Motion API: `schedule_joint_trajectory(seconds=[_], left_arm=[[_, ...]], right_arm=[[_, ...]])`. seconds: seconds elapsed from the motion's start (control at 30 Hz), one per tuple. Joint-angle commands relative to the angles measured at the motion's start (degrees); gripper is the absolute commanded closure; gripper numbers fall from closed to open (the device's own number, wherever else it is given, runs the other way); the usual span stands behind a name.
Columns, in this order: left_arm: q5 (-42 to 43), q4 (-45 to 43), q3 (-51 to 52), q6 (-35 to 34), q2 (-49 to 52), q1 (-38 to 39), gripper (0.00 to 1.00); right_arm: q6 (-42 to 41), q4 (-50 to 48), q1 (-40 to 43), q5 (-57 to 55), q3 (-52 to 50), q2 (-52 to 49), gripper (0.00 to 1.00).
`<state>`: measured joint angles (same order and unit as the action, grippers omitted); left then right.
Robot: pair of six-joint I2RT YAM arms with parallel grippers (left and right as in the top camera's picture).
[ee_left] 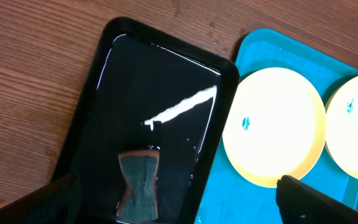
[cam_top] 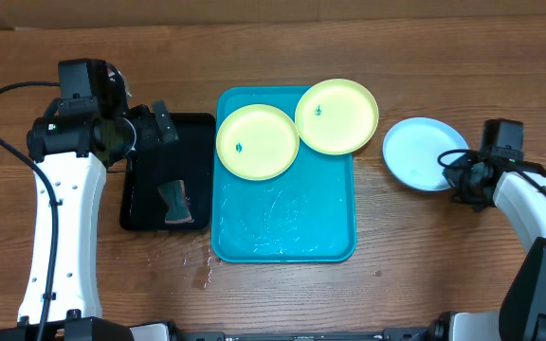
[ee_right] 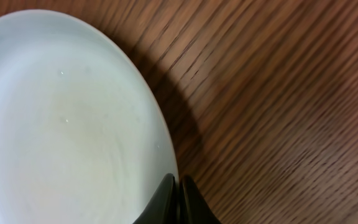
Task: Clean dirty plates on tray and stack at the side
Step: 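Set the white plate on the table right of the tray and release, then move the right gripper back to the right yellow plate rim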
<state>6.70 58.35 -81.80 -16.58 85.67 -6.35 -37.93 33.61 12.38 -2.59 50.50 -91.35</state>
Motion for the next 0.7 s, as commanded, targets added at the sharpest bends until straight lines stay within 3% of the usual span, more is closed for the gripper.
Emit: schedule_joint_trajectory(seconds=[0.0,0.13,0.27,0.37,0.67], left_arm=[[0.37,-0.07,-1.18,-1.01,0.59,0.52,0.0],[0.37,-0.04,-1.18,-1.01,0.59,0.52,0.0],[0.37,-0.04,-1.18,-1.01,0.59,0.52,0.0],[0.37,-0.04,-1.18,-1.01,0.59,0.52,0.0],[0.37,-0.04,-1.18,-1.01,0.59,0.52,0.0]], right_arm=[[-0.28,-0.61,-1.7,-0.35,-0.33,0.52,0.96],[-0.26,-0.55,-2.75,-0.33,-0.35,0.52,0.94],[-0.17,-0.42,-2.8,-0.33,-0.35,0.52,0.62],[2.32,-0.26,-2.8,-0.07,0.11,0.55,0.55],[10.36,15.15,-6.43,13.6,16.2,0.55,0.52]])
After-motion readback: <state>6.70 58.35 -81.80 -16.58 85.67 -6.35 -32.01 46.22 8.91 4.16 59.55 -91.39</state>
